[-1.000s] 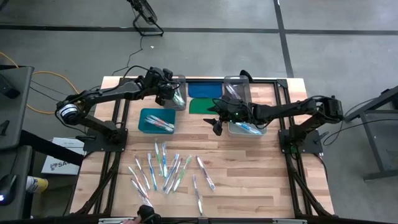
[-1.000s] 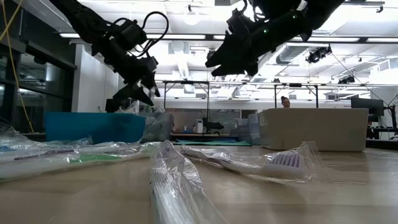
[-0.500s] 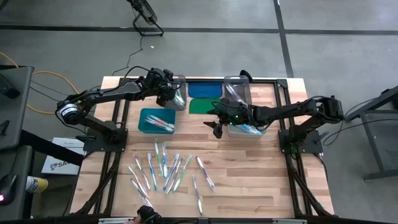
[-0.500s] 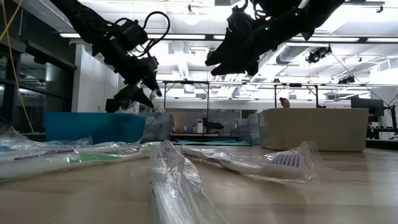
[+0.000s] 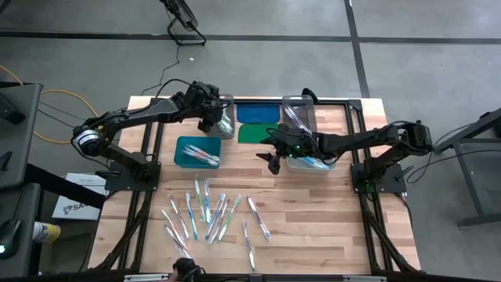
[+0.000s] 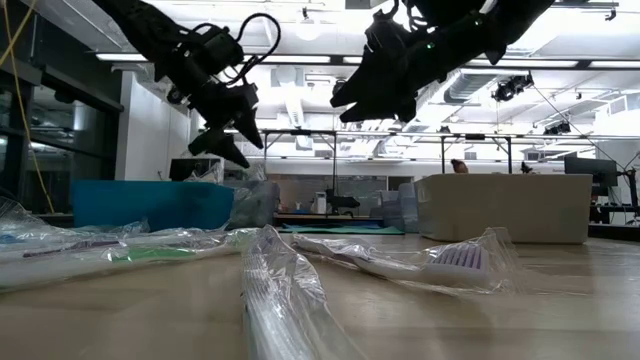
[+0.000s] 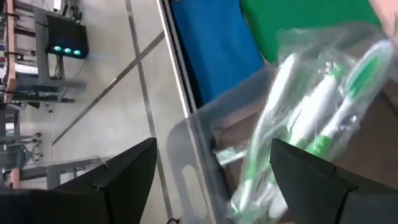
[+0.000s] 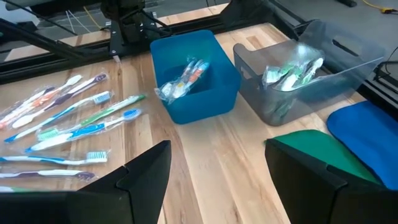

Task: Pick & Place Toothbrushes
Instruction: Put the green toothbrush into the left black bin, then put the violet toothbrush into the right black bin

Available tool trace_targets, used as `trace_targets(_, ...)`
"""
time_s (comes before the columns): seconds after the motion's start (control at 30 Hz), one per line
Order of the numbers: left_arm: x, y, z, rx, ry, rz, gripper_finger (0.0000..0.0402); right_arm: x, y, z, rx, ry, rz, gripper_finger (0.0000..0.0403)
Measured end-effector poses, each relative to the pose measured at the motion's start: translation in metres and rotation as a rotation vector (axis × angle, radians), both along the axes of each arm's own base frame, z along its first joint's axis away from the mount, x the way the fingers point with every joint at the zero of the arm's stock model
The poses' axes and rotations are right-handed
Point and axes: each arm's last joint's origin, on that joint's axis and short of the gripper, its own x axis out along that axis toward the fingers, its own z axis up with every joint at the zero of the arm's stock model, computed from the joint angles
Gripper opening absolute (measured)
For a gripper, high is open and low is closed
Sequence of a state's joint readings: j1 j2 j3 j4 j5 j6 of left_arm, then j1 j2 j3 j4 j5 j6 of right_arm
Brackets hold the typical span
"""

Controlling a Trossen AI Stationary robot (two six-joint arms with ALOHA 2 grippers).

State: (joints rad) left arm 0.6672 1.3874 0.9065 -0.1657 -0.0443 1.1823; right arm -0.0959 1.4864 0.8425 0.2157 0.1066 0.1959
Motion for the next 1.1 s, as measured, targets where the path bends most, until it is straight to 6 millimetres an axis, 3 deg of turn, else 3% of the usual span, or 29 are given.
trace_targets(0.3, -0.006, -0.004, -0.001, -0.058, 0.036, 0.037, 0.0303, 0.000, 0.003, -0.001, 0.014, 0.010, 0.005, 0.0254)
trace_targets(0.53, -0.007, -0.014, 0.008, -0.197, -0.086, -0.133, 0.0285, -0.001, 0.008, -0.004, 0.020, 0.040, 0.017, 0.0254)
trace_targets(0.7, -0.001, -0.015, -0.002, -0.281, -0.095, -0.169, 0.0214, -0.001, 0.008, -0.004, 0.020, 0.041, 0.017, 0.0254)
trace_targets(1.0, -0.007, -0.023, -0.004, -0.431, -0.087, -0.234, 0.0026, -0.002, 0.008, -0.006, 0.028, 0.067, 0.017, 0.0254)
trace_targets(1.1, -0.012, -0.031, -0.002, -0.479, -0.074, -0.260, 0.0010, -0.004, 0.010, -0.010, 0.061, 0.106, 0.011, 0.0254)
